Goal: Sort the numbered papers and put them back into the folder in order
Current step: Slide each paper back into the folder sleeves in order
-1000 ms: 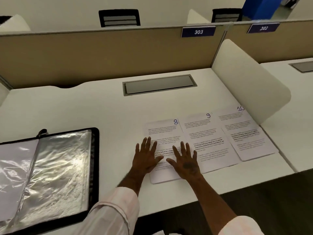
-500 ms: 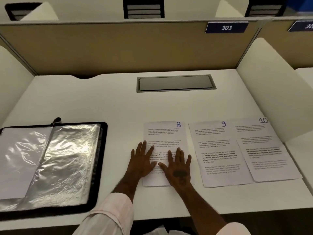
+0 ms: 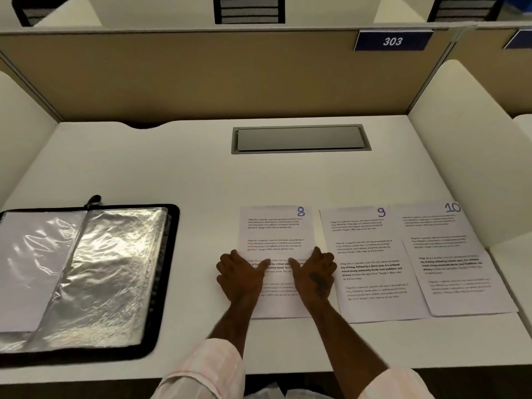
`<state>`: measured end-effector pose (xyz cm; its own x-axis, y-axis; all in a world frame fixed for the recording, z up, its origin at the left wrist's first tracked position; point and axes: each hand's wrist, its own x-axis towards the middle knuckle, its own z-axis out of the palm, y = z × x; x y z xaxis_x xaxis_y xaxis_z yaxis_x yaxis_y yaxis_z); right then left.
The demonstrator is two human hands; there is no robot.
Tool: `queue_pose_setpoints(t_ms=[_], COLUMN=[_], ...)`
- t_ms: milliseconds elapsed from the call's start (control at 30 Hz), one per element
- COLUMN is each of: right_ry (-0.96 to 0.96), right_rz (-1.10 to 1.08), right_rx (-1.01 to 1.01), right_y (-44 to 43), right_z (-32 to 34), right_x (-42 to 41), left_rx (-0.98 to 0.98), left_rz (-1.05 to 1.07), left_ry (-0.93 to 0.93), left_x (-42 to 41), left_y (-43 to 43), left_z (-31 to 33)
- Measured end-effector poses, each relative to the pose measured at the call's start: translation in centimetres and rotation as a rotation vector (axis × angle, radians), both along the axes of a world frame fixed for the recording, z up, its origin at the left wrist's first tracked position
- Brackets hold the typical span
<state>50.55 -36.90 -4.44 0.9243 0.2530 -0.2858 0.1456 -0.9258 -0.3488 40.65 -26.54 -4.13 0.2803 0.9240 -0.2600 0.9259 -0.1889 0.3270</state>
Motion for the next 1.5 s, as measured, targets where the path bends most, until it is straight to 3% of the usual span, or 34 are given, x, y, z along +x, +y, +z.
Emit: queue_pose_setpoints(t_ms=[167, 367, 567, 767, 1033, 1200, 1400, 1500], right_ry=[0.148, 0.385, 0.393, 0.562, 0.414, 0.296, 0.69, 0.663], right_rz=[-0.122, -0.262, -0.219, -0.25, 0.036, 0.067, -0.054, -0.025], right_rx=[0.083, 0.126, 0.116, 0.555, 0.442, 0.457, 0.793, 0.78], right_y=[0.6, 0.8, 0.8, -0.7, -1.4, -1.3, 0.9, 3.0], right_z=[0.4, 0.2, 0.5, 1.4, 3.3, 4.5, 6.1, 6.7], right_x=[1.0, 3.2, 3.3, 4.9, 4.0, 1.9, -1.8, -4.5], left_rx=[-0.014, -0.146, -0.205, -0.218, -0.156, -0.112, -0.188, -0.224], left_rz=[0.021, 0.108, 0.133, 0.095, 0.125, 0.14, 0.165, 0.126], left_ry=[0.056, -0.104, -0.298, -0.477, -0.559, -0.628, -0.757, -0.798], left_x=[0.8, 0.7, -0.3, -2.0, -4.6, -7.0, -10.8, -12.9], left_y=[-0.7, -0.2, -0.3, 0.1, -0.4, 0.8, 4.5, 6.8], left_z=[0.3, 0.4, -0.2, 0.2, 1.8, 4.0, 5.4, 5.8])
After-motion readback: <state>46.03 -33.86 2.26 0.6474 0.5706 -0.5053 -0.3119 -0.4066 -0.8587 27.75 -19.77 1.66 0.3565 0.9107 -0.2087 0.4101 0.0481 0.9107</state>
